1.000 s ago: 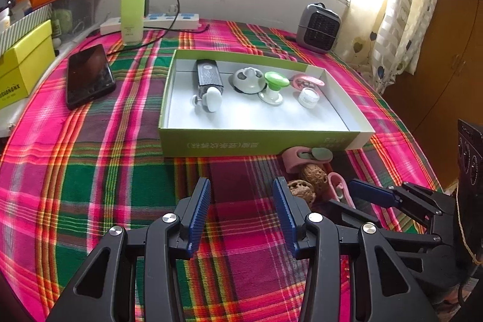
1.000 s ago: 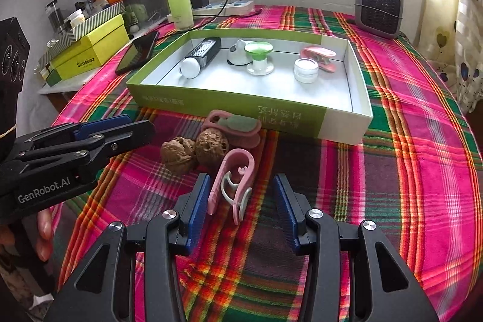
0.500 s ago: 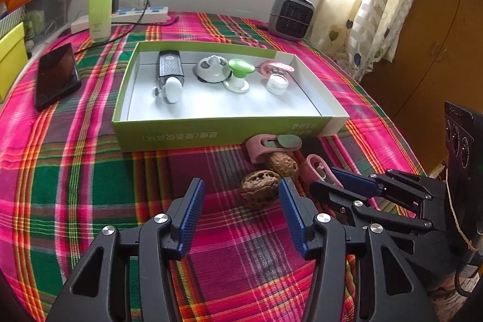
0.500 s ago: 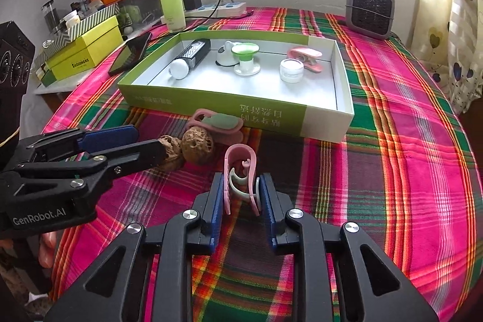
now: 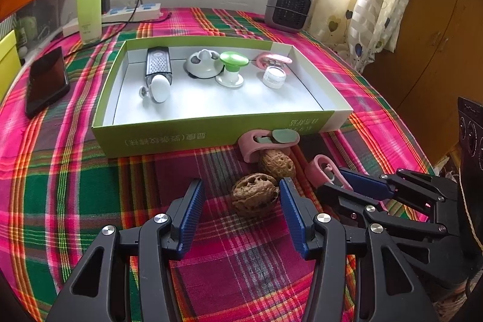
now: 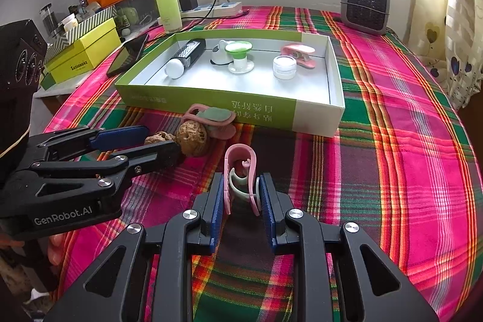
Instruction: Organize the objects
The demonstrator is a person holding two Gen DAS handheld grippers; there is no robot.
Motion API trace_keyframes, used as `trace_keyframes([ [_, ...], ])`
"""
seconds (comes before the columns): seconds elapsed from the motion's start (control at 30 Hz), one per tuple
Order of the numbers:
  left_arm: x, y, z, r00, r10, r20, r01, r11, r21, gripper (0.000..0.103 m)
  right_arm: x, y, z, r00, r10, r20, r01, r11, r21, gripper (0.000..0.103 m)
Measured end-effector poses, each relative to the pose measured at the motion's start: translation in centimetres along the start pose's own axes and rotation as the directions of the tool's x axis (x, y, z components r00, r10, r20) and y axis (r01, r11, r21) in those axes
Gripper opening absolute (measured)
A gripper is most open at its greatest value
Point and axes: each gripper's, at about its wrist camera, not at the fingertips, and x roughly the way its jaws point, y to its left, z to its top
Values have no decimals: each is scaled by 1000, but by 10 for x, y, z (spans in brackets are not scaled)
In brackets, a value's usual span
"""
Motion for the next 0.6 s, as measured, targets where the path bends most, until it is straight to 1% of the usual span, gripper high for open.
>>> trace_keyframes([
  [0.3,0,-2,-1,1000,5,4,-5,1000,3,49,0,-1,0,1000,1,-1,-1,1000,1,25],
  [0.33,0,-3,-1,1000,3,5,-3,1000,4,48,0,-1,0,1000,1,0,-1,1000,1,25],
  [0.4,0,-3,-1,1000,-8,2,8,1000,5,38,0,-1,0,1000,1,-1,-1,1000,1,25],
  [0.53,0,-4,-2,1000,-7,0,7,1000,14,32,0,-1,0,1000,1,0,-1,1000,1,25],
  [0.6,0,-3,-3,1000,-10,0,10,1000,13,31,0,-1,0,1000,1,-1,-1,1000,1,25],
])
